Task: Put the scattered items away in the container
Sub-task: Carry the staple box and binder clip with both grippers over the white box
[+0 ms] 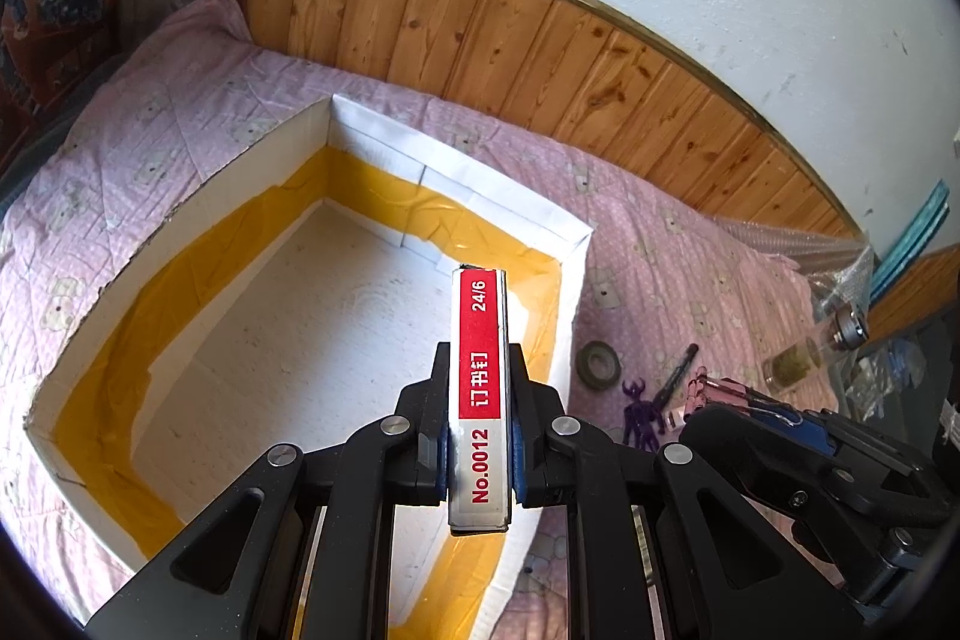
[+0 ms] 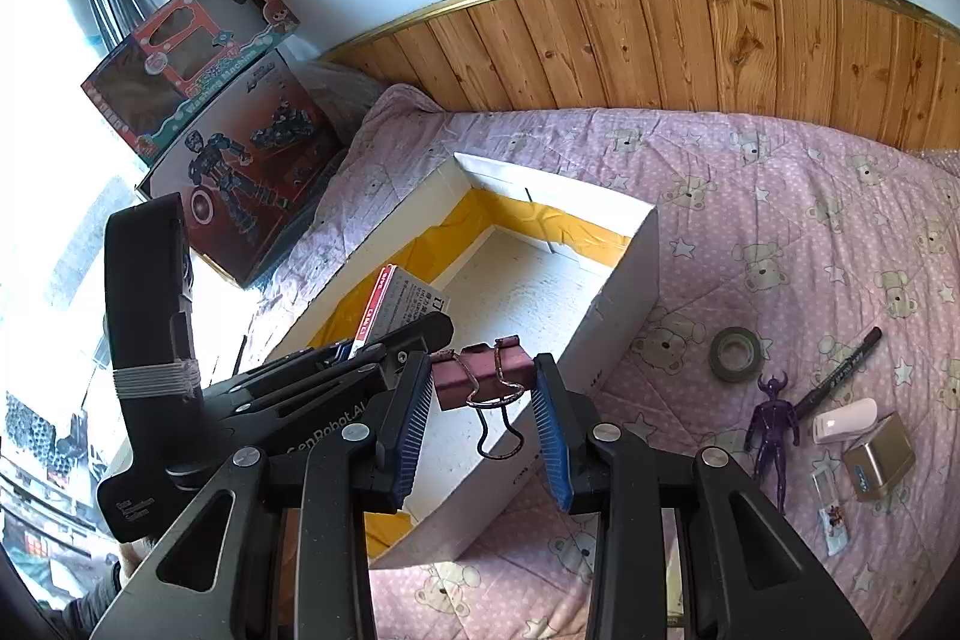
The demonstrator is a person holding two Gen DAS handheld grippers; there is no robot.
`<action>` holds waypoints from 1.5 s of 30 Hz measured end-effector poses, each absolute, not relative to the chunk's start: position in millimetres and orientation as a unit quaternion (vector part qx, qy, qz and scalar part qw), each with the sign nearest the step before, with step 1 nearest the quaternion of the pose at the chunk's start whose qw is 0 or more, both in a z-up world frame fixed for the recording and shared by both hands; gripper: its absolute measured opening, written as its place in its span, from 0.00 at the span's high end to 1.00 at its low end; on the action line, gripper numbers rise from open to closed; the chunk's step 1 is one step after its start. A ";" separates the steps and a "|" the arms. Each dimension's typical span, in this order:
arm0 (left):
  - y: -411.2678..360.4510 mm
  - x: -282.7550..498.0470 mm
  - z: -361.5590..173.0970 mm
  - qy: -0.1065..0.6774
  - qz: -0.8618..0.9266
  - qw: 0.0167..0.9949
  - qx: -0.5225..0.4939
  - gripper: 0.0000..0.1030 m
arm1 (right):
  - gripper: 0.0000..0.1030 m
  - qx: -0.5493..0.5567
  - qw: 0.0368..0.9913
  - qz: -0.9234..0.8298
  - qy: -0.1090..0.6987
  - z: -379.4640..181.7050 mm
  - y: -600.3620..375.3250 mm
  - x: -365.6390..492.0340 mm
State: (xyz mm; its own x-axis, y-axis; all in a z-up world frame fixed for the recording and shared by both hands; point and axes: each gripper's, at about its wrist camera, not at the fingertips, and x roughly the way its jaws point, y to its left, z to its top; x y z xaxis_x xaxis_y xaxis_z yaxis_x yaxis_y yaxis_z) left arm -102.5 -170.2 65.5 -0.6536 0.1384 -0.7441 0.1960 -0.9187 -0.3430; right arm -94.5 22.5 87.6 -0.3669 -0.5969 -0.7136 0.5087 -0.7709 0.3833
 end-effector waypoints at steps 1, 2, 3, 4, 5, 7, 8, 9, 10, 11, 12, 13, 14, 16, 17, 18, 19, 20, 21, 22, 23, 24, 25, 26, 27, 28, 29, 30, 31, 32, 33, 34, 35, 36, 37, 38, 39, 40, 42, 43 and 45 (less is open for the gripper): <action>-172.6 -104.9 63.6 0.205 -0.884 0.015 0.419 0.86 | 0.66 0.454 0.336 -0.824 -0.050 87.3 21.0 -96.5; -173.8 -106.6 62.4 0.207 -0.883 0.015 0.421 0.86 | 0.66 0.456 0.336 -0.823 -0.051 86.6 19.2 -98.6; -174.7 -108.4 60.9 0.211 -0.881 0.015 0.423 0.86 | 0.66 0.457 0.337 -0.822 -0.052 86.2 18.1 -100.3; -175.9 -110.2 59.8 0.212 -0.880 0.016 0.425 0.86 | 0.66 0.458 0.337 -0.821 -0.053 85.8 15.9 -102.8; -177.2 -112.4 58.5 0.214 -0.878 0.016 0.427 0.86 | 0.66 0.459 0.338 -0.820 -0.053 85.5 14.8 -104.8; -180.1 -116.4 56.6 0.220 -0.874 0.016 0.432 0.86 | 0.66 0.461 0.339 -0.819 -0.053 85.7 10.7 -109.0; -181.9 -118.6 55.7 0.224 -0.873 0.015 0.434 0.86 | 0.66 0.461 0.339 -0.818 -0.053 85.5 9.6 -110.9; -183.9 -120.6 55.0 0.229 -0.871 0.014 0.435 0.86 | 0.66 0.462 0.339 -0.818 -0.053 85.6 7.7 -113.7; -185.7 -122.1 54.4 0.232 -0.869 0.015 0.436 0.86 | 0.66 0.463 0.339 -0.817 -0.053 85.6 5.7 -116.5; -187.9 -124.1 53.5 0.237 -0.867 0.015 0.438 0.86 | 0.66 0.464 0.339 -0.817 -0.053 85.5 3.9 -119.0; -190.4 -126.0 52.3 0.242 -0.865 0.014 0.439 0.86 | 0.66 0.465 0.338 -0.816 -0.054 85.3 2.0 -122.4; -192.6 -127.7 51.0 0.247 -0.863 0.013 0.441 0.86 | 0.66 0.467 0.338 -0.815 -0.055 84.7 0.8 -125.2; -194.6 -129.8 49.1 0.252 -0.860 0.011 0.443 0.86 | 0.66 0.469 0.338 -0.814 -0.056 84.0 -0.5 -128.4; -198.5 -134.0 45.4 0.263 -0.854 0.009 0.449 0.86 | 0.66 0.474 0.338 -0.811 -0.061 81.9 -3.0 -135.5; -200.2 -135.7 43.9 0.266 -0.852 0.009 0.450 0.86 | 0.66 0.477 0.337 -0.809 -0.063 80.2 -4.0 -138.6; -201.9 -137.3 42.6 0.270 -0.850 0.008 0.452 0.86 | 0.66 0.480 0.336 -0.807 -0.066 78.1 -5.1 -142.0; -203.7 -139.0 41.3 0.275 -0.848 0.007 0.454 0.86 | 0.66 0.484 0.336 -0.805 -0.068 76.1 -6.5 -145.4; -205.7 -140.7 40.1 0.280 -0.845 0.007 0.455 0.86 | 0.66 0.487 0.336 -0.803 -0.071 74.2 -7.4 -148.5; -207.8 -142.2 39.2 0.284 -0.843 0.008 0.456 0.86 | 0.66 0.491 0.335 -0.801 -0.075 71.9 -8.4 -152.1; -209.7 -143.4 38.2 0.288 -0.842 0.008 0.457 0.86 | 0.66 0.494 0.335 -0.799 -0.077 70.3 -9.5 -154.7; -212.5 -145.2 36.7 0.294 -0.839 0.009 0.458 0.86 | 0.66 0.497 0.334 -0.797 -0.079 68.4 -10.7 -157.6; -215.1 -146.5 35.4 0.299 -0.837 0.010 0.459 0.86 | 0.66 0.500 0.334 -0.795 -0.081 66.9 -11.9 -160.0; -217.8 -147.5 34.0 0.304 -0.834 0.010 0.460 0.86 | 0.66 0.503 0.334 -0.793 -0.082 65.3 -13.9 -163.0; -220.5 -149.3 32.3 0.310 -0.831 0.010 0.462 0.86 | 0.66 0.505 0.334 -0.791 -0.082 64.0 -15.6 -165.3; -223.4 -150.8 30.6 0.315 -0.828 0.011 0.463 0.86 | 0.66 0.508 0.334 -0.790 -0.082 62.5 -17.7 -167.7; -225.2 -151.9 29.4 0.318 -0.826 0.013 0.464 0.86 | 0.66 0.511 0.333 -0.788 -0.081 60.9 -20.1 -170.5; -227.0 -153.5 27.5 0.321 -0.824 0.014 0.466 0.86 | 0.66 0.512 0.332 -0.788 -0.079 59.8 -21.9 -172.8; -228.5 -154.8 25.7 0.323 -0.822 0.016 0.468 0.86 | 0.66 0.515 0.331 -0.787 -0.075 58.1 -25.0 -175.4; -230.2 -156.2 23.3 0.327 -0.819 0.019 0.471 0.86 | 0.66 0.516 0.330 -0.787 -0.071 56.1 -27.7 -177.4; -231.1 -157.4 21.7 0.330 -0.817 0.021 0.473 0.85 | 0.66 0.517 0.328 -0.787 -0.066 54.4 -29.6 -179.4; -232.2 -159.2 19.6 0.332 -0.814 0.023 0.476 0.85 | 0.66 0.519 0.328 -0.787 -0.060 52.8 -32.3 -181.6; -233.3 -160.8 17.7 0.334 -0.812 0.026 0.478 0.85 | 0.66 0.522 0.324 -0.787 -0.054 51.1 -35.3 -183.5; -234.5 -162.3 15.6 0.336 -0.809 0.028 0.481 0.85 | 0.66 0.523 0.322 -0.788 -0.048 49.2 -37.6 -185.3; -235.8 -163.5 13.9 0.339 -0.807 0.031 0.483 0.85 | 0.66 0.524 0.320 -0.789 -0.041 46.8 -40.1 -187.4; -237.2 -164.7 12.3 0.341 -0.805 0.033 0.485 0.85 | 0.66 0.525 0.317 -0.789 -0.035 44.9 -42.3 -189.4; -239.0 -166.0 10.9 0.343 -0.803 0.035 0.486 0.85 | 0.66 0.525 0.314 -0.790 -0.028 43.7 -43.9 -191.1; -240.9 -167.4 9.5 0.345 -0.801 0.038 0.487 0.85 | 0.66 0.526 0.313 -0.791 -0.021 41.9 -46.1 -192.9; -242.4 -168.9 8.1 0.347 -0.800 0.040 0.489 0.85 | 0.65 0.526 0.310 -0.792 -0.013 40.1 -48.4 -194.6; -246.4 -171.6 4.0 0.350 -0.795 0.046 0.493 0.85 | 0.65 0.527 0.306 -0.793 0.004 36.7 -53.0 -197.2; -247.9 -172.9 2.1 0.351 -0.794 0.048 0.494 0.85 | 0.65 0.527 0.303 -0.794 0.016 34.5 -55.7 -198.7; -250.9 -174.9 -1.5 0.353 -0.790 0.053 0.498 0.85 | 0.65 0.526 0.299 -0.795 0.039 30.3 -60.8 -200.7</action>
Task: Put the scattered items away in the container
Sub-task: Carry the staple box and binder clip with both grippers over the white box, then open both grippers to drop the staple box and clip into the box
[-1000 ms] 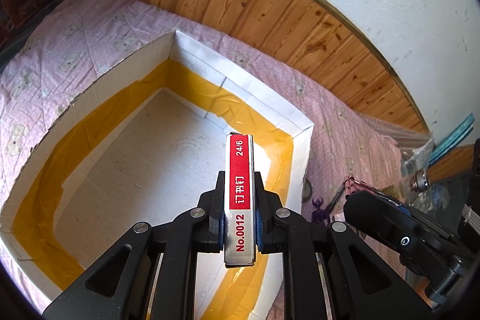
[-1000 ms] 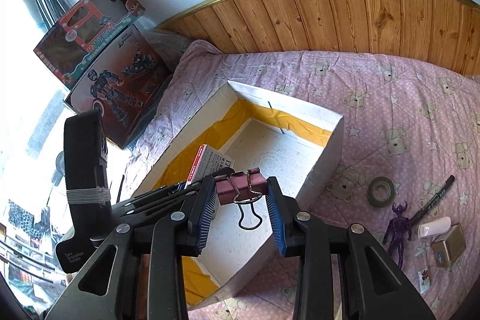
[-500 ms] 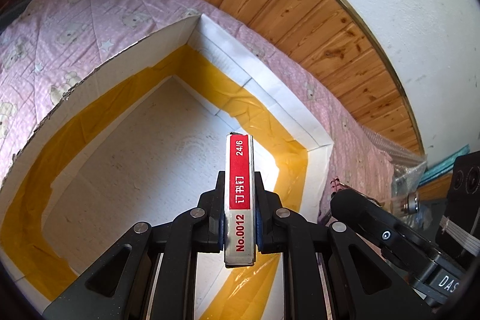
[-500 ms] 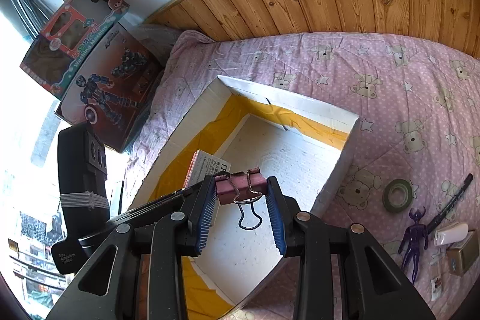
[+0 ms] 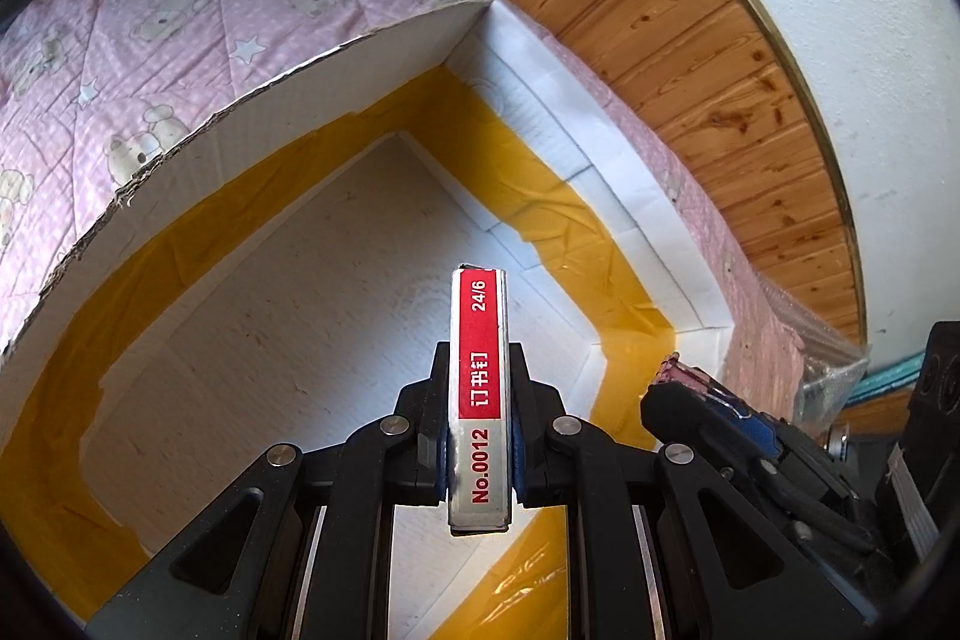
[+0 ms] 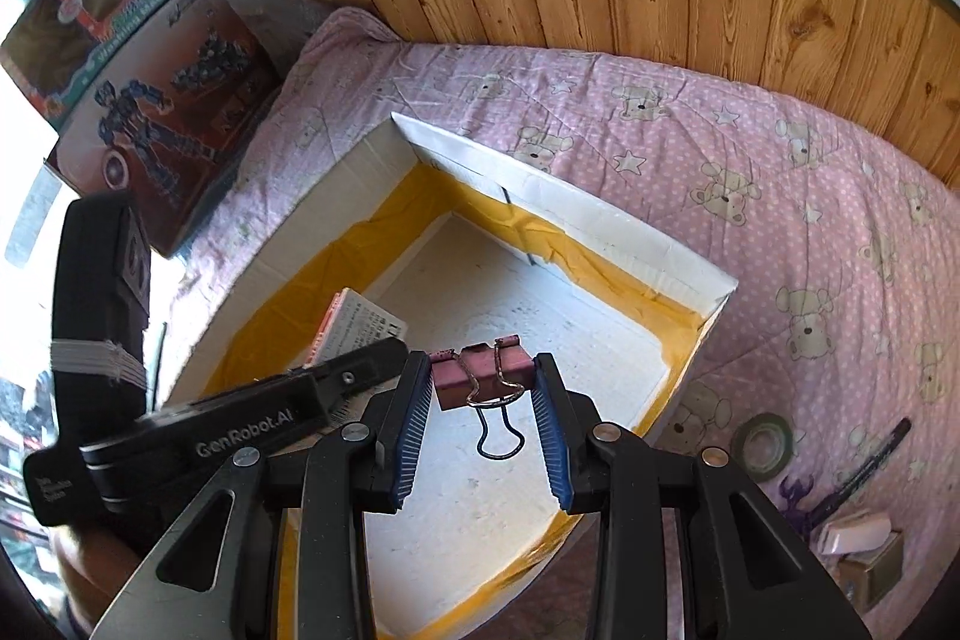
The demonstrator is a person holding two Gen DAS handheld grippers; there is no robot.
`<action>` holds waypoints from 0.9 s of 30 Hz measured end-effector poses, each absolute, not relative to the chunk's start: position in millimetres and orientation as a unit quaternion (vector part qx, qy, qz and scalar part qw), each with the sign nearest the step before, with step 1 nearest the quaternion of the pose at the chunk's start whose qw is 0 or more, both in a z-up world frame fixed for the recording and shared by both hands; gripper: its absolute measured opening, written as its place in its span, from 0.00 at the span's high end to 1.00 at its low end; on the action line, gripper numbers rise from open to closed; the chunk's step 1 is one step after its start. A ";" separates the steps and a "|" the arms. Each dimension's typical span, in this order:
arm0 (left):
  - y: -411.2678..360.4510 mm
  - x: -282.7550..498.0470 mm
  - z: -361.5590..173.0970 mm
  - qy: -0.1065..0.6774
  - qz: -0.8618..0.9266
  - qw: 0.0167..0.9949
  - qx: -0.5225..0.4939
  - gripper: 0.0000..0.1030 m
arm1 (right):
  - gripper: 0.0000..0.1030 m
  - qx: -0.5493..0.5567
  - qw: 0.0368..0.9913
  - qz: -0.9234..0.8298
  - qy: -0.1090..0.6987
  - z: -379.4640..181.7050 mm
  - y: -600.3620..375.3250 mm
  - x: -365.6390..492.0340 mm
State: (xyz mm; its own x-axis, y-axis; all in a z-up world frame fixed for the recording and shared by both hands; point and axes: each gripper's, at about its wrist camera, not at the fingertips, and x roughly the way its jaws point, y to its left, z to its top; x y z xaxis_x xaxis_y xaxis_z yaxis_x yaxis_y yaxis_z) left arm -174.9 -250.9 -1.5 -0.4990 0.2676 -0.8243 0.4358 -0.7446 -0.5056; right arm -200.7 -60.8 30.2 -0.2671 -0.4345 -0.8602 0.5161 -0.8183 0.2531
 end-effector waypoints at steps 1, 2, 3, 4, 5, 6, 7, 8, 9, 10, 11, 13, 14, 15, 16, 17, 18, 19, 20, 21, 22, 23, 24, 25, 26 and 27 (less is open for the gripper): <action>-251.7 -176.2 -3.2 0.354 -0.789 0.055 0.500 0.85 | 0.65 0.527 0.298 -0.795 0.051 26.8 -63.2 -201.2; -251.9 -177.4 -4.1 0.353 -0.788 0.056 0.501 0.85 | 0.65 0.527 0.296 -0.794 0.061 23.7 -65.1 -201.9; -252.2 -179.1 -5.3 0.353 -0.786 0.056 0.504 0.85 | 0.65 0.527 0.295 -0.794 0.073 20.6 -67.3 -202.4; -252.3 -180.9 -6.7 0.354 -0.785 0.055 0.506 0.85 | 0.65 0.525 0.293 -0.794 0.087 17.4 -69.8 -203.1; -252.3 -183.3 -8.1 0.355 -0.783 0.052 0.509 0.85 | 0.65 0.524 0.290 -0.795 0.099 14.5 -72.0 -204.1; -252.1 -185.9 -9.6 0.356 -0.780 0.049 0.512 0.85 | 0.65 0.524 0.288 -0.794 0.110 11.5 -74.0 -205.7; -252.4 -187.6 -10.9 0.357 -0.779 0.050 0.514 0.85 | 0.65 0.524 0.286 -0.793 0.123 8.3 -76.7 -207.0; -252.7 -189.6 -12.3 0.356 -0.778 0.051 0.516 0.86 | 0.65 0.522 0.284 -0.793 0.134 6.0 -78.7 -207.9; -253.1 -192.2 -13.7 0.355 -0.777 0.053 0.518 0.86 | 0.65 0.522 0.282 -0.792 0.145 3.2 -80.8 -208.8; -253.8 -193.9 -15.1 0.354 -0.776 0.054 0.519 0.86 | 0.65 0.523 0.281 -0.789 0.156 -0.2 -83.0 -210.0; -254.5 -195.5 -16.8 0.355 -0.774 0.054 0.521 0.86 | 0.65 0.522 0.280 -0.789 0.163 -2.3 -84.5 -210.6; -255.6 -198.2 -18.7 0.354 -0.774 0.056 0.522 0.86 | 0.65 0.522 0.278 -0.785 0.185 -5.9 -88.7 -212.9; -256.3 -199.0 -18.9 0.352 -0.774 0.060 0.523 0.82 | 0.65 0.520 0.277 -0.784 0.194 -7.5 -90.4 -213.7; -257.2 -199.5 -18.6 0.351 -0.775 0.062 0.521 0.76 | 0.65 0.520 0.276 -0.783 0.200 -8.3 -91.8 -214.3; -258.1 -199.7 -18.1 0.352 -0.776 0.065 0.520 0.72 | 0.65 0.520 0.276 -0.781 0.206 -9.6 -92.8 -215.0; -259.1 -199.6 -17.9 0.353 -0.775 0.067 0.519 0.65 | 0.65 0.520 0.276 -0.781 0.209 -10.5 -93.3 -215.7; -260.4 -199.4 -17.9 0.354 -0.775 0.069 0.519 0.61 | 0.65 0.519 0.274 -0.782 0.211 -10.9 -93.5 -216.6; -261.7 -199.0 -17.8 0.356 -0.774 0.072 0.518 0.61 | 0.64 0.519 0.272 -0.782 0.212 -11.4 -93.1 -217.4; -262.8 -198.5 -17.6 0.357 -0.774 0.073 0.518 0.60 | 0.64 0.521 0.271 -0.782 0.210 -12.0 -92.9 -218.1; -263.8 -198.1 -17.1 0.357 -0.774 0.073 0.518 0.60 | 0.64 0.522 0.270 -0.782 0.208 -12.1 -92.2 -218.1; -264.3 -198.0 -16.1 0.358 -0.773 0.072 0.519 0.60 | 0.64 0.521 0.267 -0.784 0.206 -11.6 -91.0 -218.5; -264.6 -197.8 -14.8 0.358 -0.773 0.071 0.518 0.59 | 0.64 0.522 0.267 -0.784 0.204 -11.1 -90.4 -218.8; -264.6 -197.5 -13.2 0.359 -0.774 0.071 0.517 0.59 | 0.64 0.523 0.268 -0.784 0.202 -10.5 -89.8 -219.0; -264.3 -197.0 -11.8 0.359 -0.775 0.069 0.516 0.59 | 0.63 0.523 0.268 -0.784 0.200 -9.4 -89.2 -218.4; -264.1 -196.7 -10.7 0.358 -0.775 0.068 0.516 0.59 | 0.60 0.521 0.267 -0.786 0.200 -7.8 -88.4 -217.7; -263.4 -196.5 -9.3 0.357 -0.776 0.066 0.516 0.59 | 0.58 0.520 0.266 -0.787 0.199 -5.9 -87.9 -216.3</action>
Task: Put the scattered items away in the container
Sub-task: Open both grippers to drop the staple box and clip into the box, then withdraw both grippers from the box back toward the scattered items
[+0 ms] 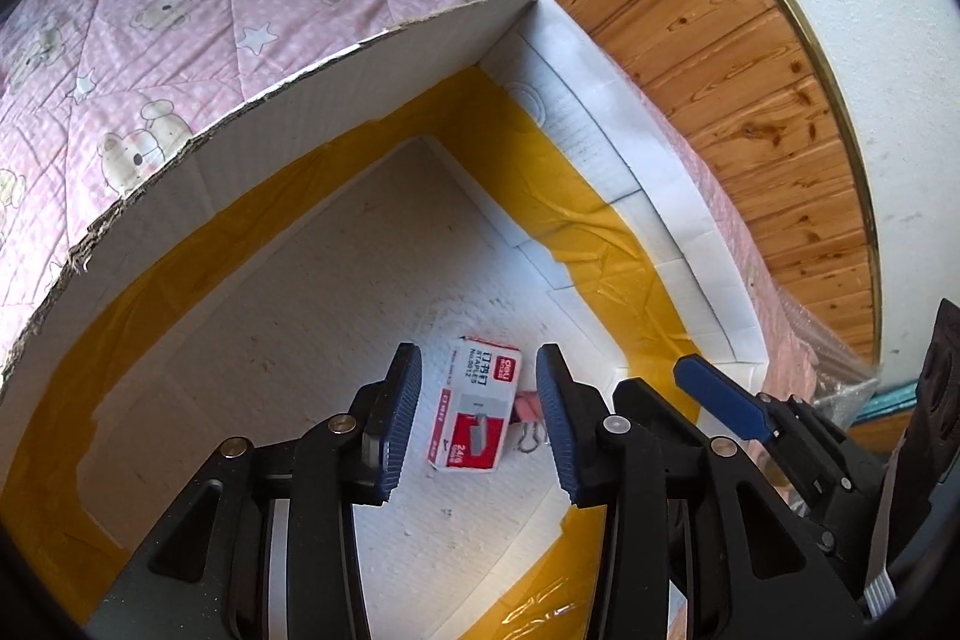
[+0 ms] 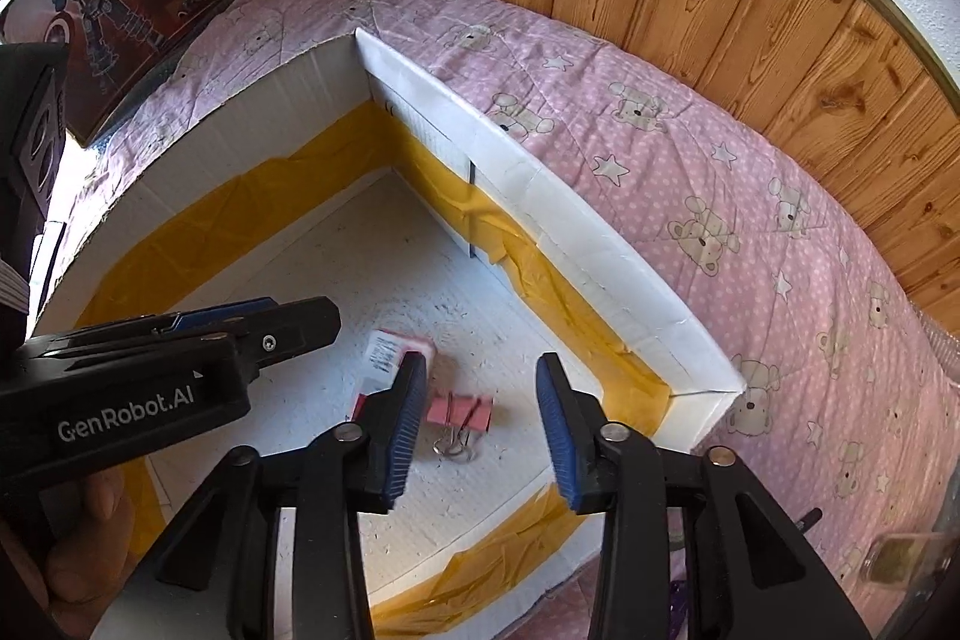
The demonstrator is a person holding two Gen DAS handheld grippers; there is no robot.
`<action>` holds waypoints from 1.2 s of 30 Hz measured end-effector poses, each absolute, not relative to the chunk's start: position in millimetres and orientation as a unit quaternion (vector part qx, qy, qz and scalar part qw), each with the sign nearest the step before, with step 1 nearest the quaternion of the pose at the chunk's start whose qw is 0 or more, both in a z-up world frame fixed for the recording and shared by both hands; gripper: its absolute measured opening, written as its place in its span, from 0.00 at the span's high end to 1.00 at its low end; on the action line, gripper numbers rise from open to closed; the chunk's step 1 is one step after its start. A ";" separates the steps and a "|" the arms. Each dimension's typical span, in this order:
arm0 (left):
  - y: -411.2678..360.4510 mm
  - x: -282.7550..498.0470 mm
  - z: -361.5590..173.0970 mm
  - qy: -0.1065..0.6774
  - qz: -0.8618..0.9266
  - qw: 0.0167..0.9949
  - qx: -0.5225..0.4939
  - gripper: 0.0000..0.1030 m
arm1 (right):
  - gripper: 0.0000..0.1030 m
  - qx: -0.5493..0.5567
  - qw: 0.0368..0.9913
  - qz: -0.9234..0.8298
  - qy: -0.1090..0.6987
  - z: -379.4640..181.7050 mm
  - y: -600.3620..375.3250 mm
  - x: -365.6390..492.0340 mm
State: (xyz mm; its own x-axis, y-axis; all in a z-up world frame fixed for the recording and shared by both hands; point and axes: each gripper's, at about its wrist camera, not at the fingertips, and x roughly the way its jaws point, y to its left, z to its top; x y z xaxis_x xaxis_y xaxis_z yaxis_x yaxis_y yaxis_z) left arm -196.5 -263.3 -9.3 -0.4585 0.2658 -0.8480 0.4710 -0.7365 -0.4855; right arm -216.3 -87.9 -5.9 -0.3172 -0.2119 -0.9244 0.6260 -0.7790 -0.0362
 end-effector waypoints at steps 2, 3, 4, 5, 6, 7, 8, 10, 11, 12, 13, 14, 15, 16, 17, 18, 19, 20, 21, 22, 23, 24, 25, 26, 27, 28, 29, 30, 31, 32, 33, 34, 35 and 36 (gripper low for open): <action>-261.5 -196.3 -6.2 0.354 -0.778 0.064 0.515 0.59 | 0.57 0.520 0.266 -0.788 0.196 -3.1 -86.3 -215.0; -260.5 -196.0 -4.3 0.352 -0.779 0.064 0.515 0.59 | 0.56 0.521 0.266 -0.788 0.194 -1.9 -85.4 -214.5; -259.6 -195.5 -2.3 0.349 -0.781 0.064 0.515 0.59 | 0.56 0.522 0.267 -0.787 0.192 -0.5 -84.2 -213.1; -258.2 -194.5 0.7 0.344 -0.783 0.065 0.514 0.59 | 0.56 0.523 0.268 -0.786 0.191 0.7 -83.4 -211.5; -257.5 -193.6 2.9 0.339 -0.786 0.066 0.513 0.59 | 0.56 0.524 0.269 -0.786 0.190 1.9 -82.6 -210.1; -256.1 -192.8 5.6 0.333 -0.789 0.069 0.512 0.59 | 0.56 0.524 0.270 -0.785 0.190 3.5 -81.6 -208.3; -254.2 -191.7 9.1 0.324 -0.793 0.073 0.510 0.59 | 0.56 0.523 0.270 -0.785 0.191 5.0 -80.5 -206.2; -251.4 -188.6 14.0 0.308 -0.801 0.080 0.507 0.59 | 0.56 0.523 0.274 -0.784 0.190 8.4 -78.0 -201.7; -250.3 -187.6 15.2 0.302 -0.804 0.082 0.506 0.59 | 0.56 0.523 0.275 -0.784 0.191 10.0 -76.6 -199.0; -248.9 -186.7 16.8 0.295 -0.807 0.084 0.504 0.59 | 0.56 0.521 0.277 -0.784 0.192 11.8 -75.3 -196.3; -247.8 -185.3 18.5 0.290 -0.810 0.086 0.503 0.59 | 0.56 0.520 0.279 -0.784 0.193 14.0 -73.9 -192.7; -246.2 -183.7 20.3 0.286 -0.812 0.089 0.501 0.59 | 0.56 0.519 0.282 -0.784 0.192 16.1 -72.2 -189.6; -244.3 -182.0 22.3 0.282 -0.815 0.090 0.498 0.59 | 0.56 0.517 0.285 -0.784 0.190 18.5 -69.7 -186.2; -242.7 -179.5 24.8 0.279 -0.818 0.090 0.496 0.59 | 0.56 0.516 0.287 -0.785 0.188 21.1 -66.9 -182.6; -241.2 -177.6 26.7 0.276 -0.820 0.090 0.494 0.59 | 0.56 0.515 0.290 -0.785 0.185 23.5 -64.3 -179.1; -239.3 -174.7 29.9 0.272 -0.823 0.089 0.490 0.59 | 0.56 0.512 0.295 -0.786 0.183 26.4 -61.5 -174.3; -237.0 -171.5 33.3 0.269 -0.827 0.087 0.487 0.59 | 0.56 0.510 0.299 -0.786 0.181 29.0 -59.3 -170.4; -234.8 -169.0 36.2 0.265 -0.830 0.087 0.483 0.59 | 0.56 0.506 0.303 -0.788 0.178 32.2 -56.5 -165.6; -232.5 -165.4 39.4 0.261 -0.834 0.086 0.478 0.59 | 0.56 0.502 0.307 -0.790 0.173 35.4 -53.7 -161.0; -230.7 -161.7 41.9 0.257 -0.838 0.085 0.474 0.59 | 0.56 0.498 0.312 -0.792 0.168 38.3 -50.9 -157.3; -228.4 -157.9 45.5 0.251 -0.843 0.084 0.469 0.59 | 0.56 0.493 0.316 -0.794 0.161 41.7 -47.6 -152.8; -226.9 -155.1 47.7 0.248 -0.845 0.083 0.466 0.59 | 0.56 0.488 0.321 -0.797 0.153 45.1 -44.0 -148.7; -225.2 -151.3 50.0 0.243 -0.849 0.084 0.462 0.59 | 0.56 0.483 0.325 -0.800 0.145 48.7 -40.4 -144.0; -223.7 -148.9 51.6 0.239 -0.851 0.085 0.459 0.59 | 0.56 0.479 0.329 -0.802 0.139 51.9 -38.1 -139.7; -222.6 -144.9 53.3 0.236 -0.854 0.086 0.456 0.59 | 0.56 0.474 0.332 -0.804 0.132 54.8 -36.0 -134.4; -221.6 -142.1 54.5 0.234 -0.856 0.086 0.453 0.59 | 0.56 0.470 0.336 -0.806 0.126 57.9 -33.8 -129.3; -220.8 -139.0 55.4 0.233 -0.858 0.085 0.450 0.59 | 0.56 0.465 0.340 -0.808 0.122 61.0 -31.8 -124.1; -219.8 -135.8 55.6 0.233 -0.859 0.085 0.448 0.59 | 0.56 0.460 0.342 -0.811 0.118 63.5 -29.8 -119.3; -218.9 -133.2 55.1 0.233 -0.860 0.086 0.446 0.59 | 0.56 0.456 0.345 -0.813 0.113 66.2 -27.5 -114.8; -216.8 -130.1 54.7 0.232 -0.860 0.086 0.446 0.59 | 0.56 0.453 0.348 -0.814 0.109 68.5 -25.8 -111.0; -214.1 -126.2 53.6 0.232 -0.860 0.087 0.446 0.59 | 0.56 0.449 0.350 -0.815 0.105 70.9 -23.8 -106.7; -212.2 -122.9 52.7 0.234 -0.860 0.086 0.445 0.59 | 0.56 0.446 0.351 -0.817 0.102 72.9 -22.1 -103.1; -211.5 -117.7 52.4 0.241 -0.859 0.084 0.443 0.59 | 0.56 0.444 0.352 -0.818 0.099 74.9 -20.5 -98.1; -210.0 -112.5 52.6 0.245 -0.859 0.082 0.442 0.59 | 0.56 0.445 0.353 -0.817 0.100 74.9 -19.3 -94.2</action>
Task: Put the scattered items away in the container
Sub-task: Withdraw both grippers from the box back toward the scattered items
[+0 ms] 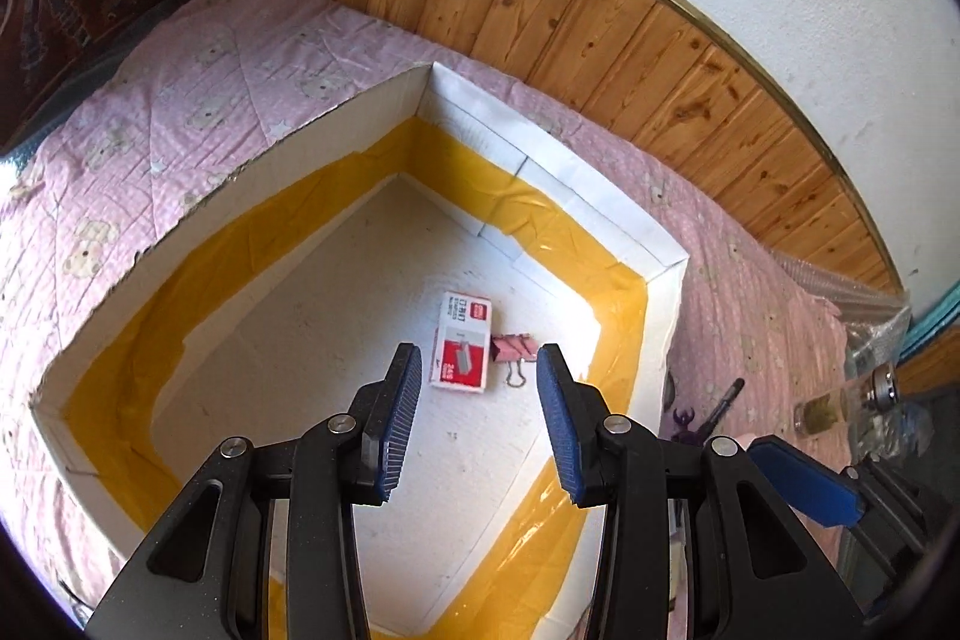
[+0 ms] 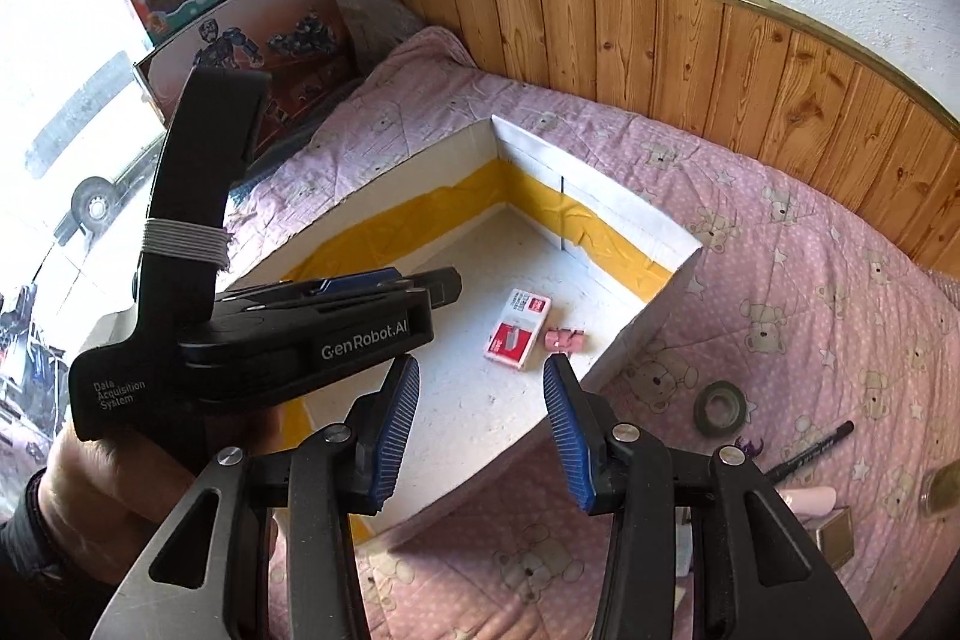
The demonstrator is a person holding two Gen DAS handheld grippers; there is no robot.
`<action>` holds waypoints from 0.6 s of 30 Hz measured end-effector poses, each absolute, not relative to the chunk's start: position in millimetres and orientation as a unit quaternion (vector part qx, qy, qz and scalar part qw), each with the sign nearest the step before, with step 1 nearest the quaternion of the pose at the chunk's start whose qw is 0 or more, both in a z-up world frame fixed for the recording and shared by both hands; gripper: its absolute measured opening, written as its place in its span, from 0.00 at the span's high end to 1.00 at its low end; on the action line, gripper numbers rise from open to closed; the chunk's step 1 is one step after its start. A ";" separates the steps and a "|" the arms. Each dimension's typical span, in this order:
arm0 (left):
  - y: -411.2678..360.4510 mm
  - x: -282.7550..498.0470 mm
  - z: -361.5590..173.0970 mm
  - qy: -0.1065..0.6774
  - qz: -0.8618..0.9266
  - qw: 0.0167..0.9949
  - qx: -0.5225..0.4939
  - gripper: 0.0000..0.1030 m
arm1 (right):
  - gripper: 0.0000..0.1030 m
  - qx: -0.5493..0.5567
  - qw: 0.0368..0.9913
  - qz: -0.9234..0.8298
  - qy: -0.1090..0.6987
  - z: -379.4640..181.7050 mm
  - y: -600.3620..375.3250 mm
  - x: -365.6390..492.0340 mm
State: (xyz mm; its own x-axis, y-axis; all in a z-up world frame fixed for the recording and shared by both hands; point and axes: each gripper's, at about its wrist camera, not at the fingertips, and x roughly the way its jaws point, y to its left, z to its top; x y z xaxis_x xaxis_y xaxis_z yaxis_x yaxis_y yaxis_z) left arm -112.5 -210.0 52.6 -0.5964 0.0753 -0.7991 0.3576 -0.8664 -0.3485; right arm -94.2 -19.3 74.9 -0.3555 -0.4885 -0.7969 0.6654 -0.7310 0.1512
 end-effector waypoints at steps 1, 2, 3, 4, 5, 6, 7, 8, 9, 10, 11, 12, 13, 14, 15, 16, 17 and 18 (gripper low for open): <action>-207.8 -107.4 53.1 0.247 -0.860 0.080 0.440 0.59 | 0.56 0.442 0.354 -0.818 0.100 75.2 -17.7 -88.9; -206.0 -101.6 54.3 0.248 -0.862 0.078 0.436 0.59 | 0.56 0.439 0.353 -0.820 0.102 75.6 -16.0 -84.6; -205.0 -96.2 56.3 0.250 -0.864 0.076 0.431 0.59 | 0.56 0.437 0.353 -0.821 0.102 76.1 -13.8 -78.9; -203.5 -91.5 58.6 0.251 -0.866 0.075 0.426 0.59 | 0.56 0.435 0.354 -0.821 0.103 76.3 -11.6 -73.8; -202.2 -85.7 61.4 0.250 -0.870 0.073 0.418 0.59 | 0.56 0.432 0.354 -0.823 0.105 76.5 -9.4 -67.8; -201.4 -79.4 63.9 0.249 -0.874 0.072 0.410 0.59 | 0.56 0.430 0.354 -0.824 0.107 76.0 -7.0 -62.8; -200.4 -73.5 66.2 0.247 -0.879 0.070 0.403 0.59 | 0.56 0.428 0.354 -0.825 0.111 75.5 -4.6 -56.7; -198.8 -67.1 68.2 0.244 -0.883 0.066 0.395 0.59 | 0.56 0.425 0.354 -0.825 0.113 75.1 -2.2 -50.5; -196.9 -60.9 69.8 0.241 -0.887 0.062 0.389 0.59 | 0.56 0.421 0.354 -0.827 0.117 74.5 0.8 -44.1; -195.2 -55.5 70.7 0.238 -0.890 0.059 0.384 0.59 | 0.56 0.416 0.355 -0.829 0.119 74.3 3.5 -36.7; -192.9 -47.9 71.3 0.237 -0.893 0.056 0.378 0.59 | 0.56 0.411 0.356 -0.831 0.121 74.6 5.9 -30.3; -191.8 -43.2 71.4 0.236 -0.895 0.055 0.375 0.59 | 0.56 0.404 0.357 -0.833 0.121 75.4 8.9 -22.8; -189.5 -36.5 71.2 0.235 -0.897 0.051 0.370 0.59 | 0.56 0.396 0.359 -0.837 0.121 76.3 12.3 -14.7; -187.5 -31.1 70.5 0.234 -0.898 0.048 0.368 0.59 | 0.56 0.389 0.361 -0.839 0.119 77.3 15.1 -8.0; -184.5 -25.2 69.4 0.232 -0.900 0.046 0.366 0.59 | 0.56 0.382 0.363 -0.842 0.118 77.9 18.3 -1.8; -182.2 -21.0 67.9 0.229 -0.901 0.043 0.366 0.59 | 0.56 0.375 0.366 -0.844 0.115 78.6 21.6 5.2; -178.8 -16.0 66.9 0.226 -0.903 0.041 0.364 0.59 | 0.56 0.370 0.367 -0.846 0.112 78.5 24.3 10.8; -175.1 -11.6 66.1 0.221 -0.905 0.038 0.362 0.59 | 0.56 0.365 0.367 -0.848 0.107 78.4 27.3 16.4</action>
